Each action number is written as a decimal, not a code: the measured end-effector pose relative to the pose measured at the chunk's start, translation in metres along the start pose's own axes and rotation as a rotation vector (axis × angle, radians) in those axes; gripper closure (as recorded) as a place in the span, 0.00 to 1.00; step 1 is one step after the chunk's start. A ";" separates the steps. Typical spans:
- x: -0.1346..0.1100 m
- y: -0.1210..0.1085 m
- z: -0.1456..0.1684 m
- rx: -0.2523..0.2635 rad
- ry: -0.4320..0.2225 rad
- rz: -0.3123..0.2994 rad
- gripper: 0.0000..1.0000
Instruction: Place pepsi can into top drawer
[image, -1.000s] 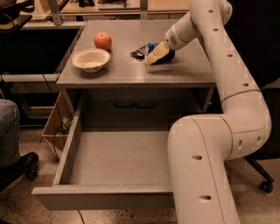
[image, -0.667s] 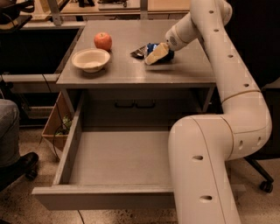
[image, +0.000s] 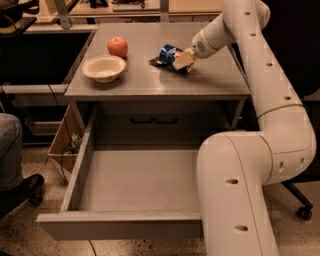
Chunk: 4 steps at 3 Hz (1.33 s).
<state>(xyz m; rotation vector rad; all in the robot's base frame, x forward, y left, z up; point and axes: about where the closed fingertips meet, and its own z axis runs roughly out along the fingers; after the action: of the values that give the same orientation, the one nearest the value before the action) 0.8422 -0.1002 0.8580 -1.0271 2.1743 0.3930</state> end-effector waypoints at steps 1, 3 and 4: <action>0.003 -0.001 -0.021 -0.002 -0.010 0.003 0.89; 0.017 0.007 -0.094 -0.009 0.006 -0.035 1.00; 0.040 0.031 -0.128 -0.054 0.056 -0.024 1.00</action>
Offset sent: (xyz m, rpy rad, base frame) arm -0.0742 -0.0536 0.0639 0.0045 -0.0525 0.0125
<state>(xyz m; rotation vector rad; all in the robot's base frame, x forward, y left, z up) 0.7420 -0.1703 0.9212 -1.1054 2.2095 0.4179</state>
